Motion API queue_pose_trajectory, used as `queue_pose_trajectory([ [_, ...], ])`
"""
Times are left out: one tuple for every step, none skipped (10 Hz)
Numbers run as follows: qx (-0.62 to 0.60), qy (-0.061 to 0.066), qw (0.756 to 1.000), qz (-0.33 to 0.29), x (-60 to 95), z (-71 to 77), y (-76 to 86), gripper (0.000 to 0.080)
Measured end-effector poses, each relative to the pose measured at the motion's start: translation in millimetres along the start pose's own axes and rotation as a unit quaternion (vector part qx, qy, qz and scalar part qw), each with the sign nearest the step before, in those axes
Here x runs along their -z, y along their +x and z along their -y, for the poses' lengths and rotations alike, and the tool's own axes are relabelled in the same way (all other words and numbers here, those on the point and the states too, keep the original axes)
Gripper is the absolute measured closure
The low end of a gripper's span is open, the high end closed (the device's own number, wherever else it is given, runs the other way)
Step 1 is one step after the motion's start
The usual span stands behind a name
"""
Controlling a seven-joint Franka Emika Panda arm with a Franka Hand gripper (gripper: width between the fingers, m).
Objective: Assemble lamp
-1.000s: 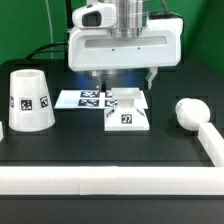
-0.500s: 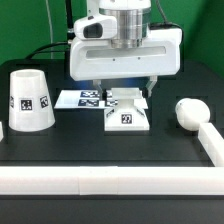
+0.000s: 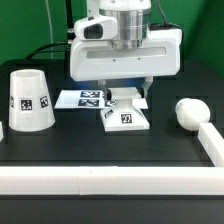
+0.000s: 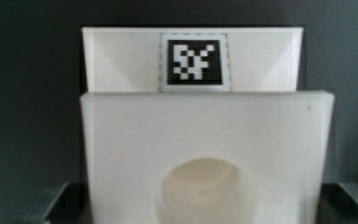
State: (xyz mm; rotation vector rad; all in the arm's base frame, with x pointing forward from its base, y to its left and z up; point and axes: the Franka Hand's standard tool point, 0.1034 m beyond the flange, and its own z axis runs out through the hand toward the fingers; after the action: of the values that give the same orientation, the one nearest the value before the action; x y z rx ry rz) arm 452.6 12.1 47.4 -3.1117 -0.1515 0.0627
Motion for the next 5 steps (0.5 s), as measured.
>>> queue_pose_trajectory([
  [0.000, 0.000, 1.000, 0.000, 0.0, 0.0, 0.0, 0.0266],
  [0.000, 0.000, 1.000, 0.000, 0.0, 0.0, 0.0, 0.0266],
  [0.000, 0.000, 1.000, 0.000, 0.0, 0.0, 0.0, 0.0266],
  [0.000, 0.000, 1.000, 0.000, 0.0, 0.0, 0.0, 0.0266],
  [0.000, 0.000, 1.000, 0.000, 0.0, 0.0, 0.0, 0.0266],
])
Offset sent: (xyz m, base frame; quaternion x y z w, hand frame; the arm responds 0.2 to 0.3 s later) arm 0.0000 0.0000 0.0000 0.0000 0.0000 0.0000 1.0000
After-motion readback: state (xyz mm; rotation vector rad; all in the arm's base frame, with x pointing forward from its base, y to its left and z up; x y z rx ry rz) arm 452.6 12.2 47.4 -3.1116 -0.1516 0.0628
